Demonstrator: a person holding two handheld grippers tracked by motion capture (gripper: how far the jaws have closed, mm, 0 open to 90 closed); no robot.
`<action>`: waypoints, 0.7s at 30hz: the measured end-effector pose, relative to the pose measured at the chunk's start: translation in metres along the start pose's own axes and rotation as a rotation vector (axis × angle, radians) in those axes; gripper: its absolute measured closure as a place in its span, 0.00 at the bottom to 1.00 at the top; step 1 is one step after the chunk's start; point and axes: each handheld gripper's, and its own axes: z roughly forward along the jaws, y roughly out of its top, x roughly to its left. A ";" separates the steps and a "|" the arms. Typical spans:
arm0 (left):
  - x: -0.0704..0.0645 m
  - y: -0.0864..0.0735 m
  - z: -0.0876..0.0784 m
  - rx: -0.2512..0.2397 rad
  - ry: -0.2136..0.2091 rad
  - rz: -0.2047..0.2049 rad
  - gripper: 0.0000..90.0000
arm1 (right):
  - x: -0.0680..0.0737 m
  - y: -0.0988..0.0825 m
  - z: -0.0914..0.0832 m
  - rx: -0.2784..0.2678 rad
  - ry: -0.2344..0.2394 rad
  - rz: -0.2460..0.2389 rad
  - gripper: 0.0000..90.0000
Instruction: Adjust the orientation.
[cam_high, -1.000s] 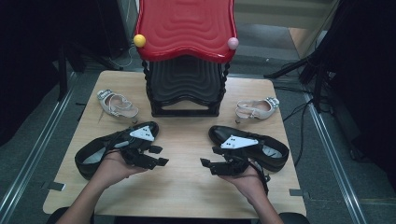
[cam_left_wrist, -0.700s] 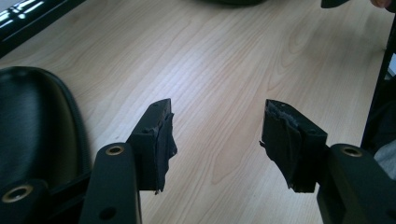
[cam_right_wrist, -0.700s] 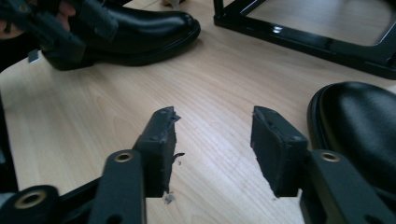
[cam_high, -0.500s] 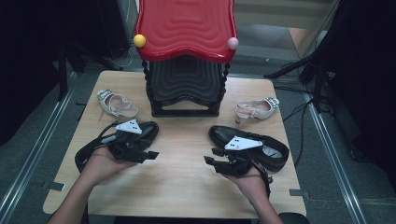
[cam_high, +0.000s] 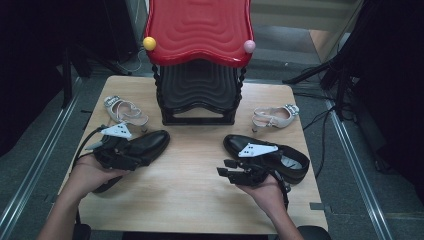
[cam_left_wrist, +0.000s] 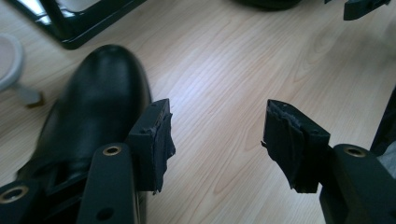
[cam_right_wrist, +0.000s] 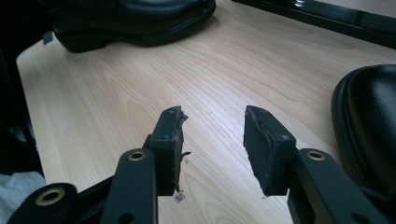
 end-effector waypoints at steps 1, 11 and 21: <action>0.001 -0.002 -0.003 -0.001 0.005 -0.004 0.47 | -0.001 0.000 0.000 -0.003 0.001 0.003 0.65; 0.012 -0.020 -0.034 -0.007 0.075 -0.049 0.48 | 0.000 0.005 0.008 0.001 -0.017 -0.082 0.63; 0.030 -0.046 -0.058 -0.009 0.157 -0.117 0.47 | -0.001 0.011 0.021 0.033 0.022 -0.083 0.61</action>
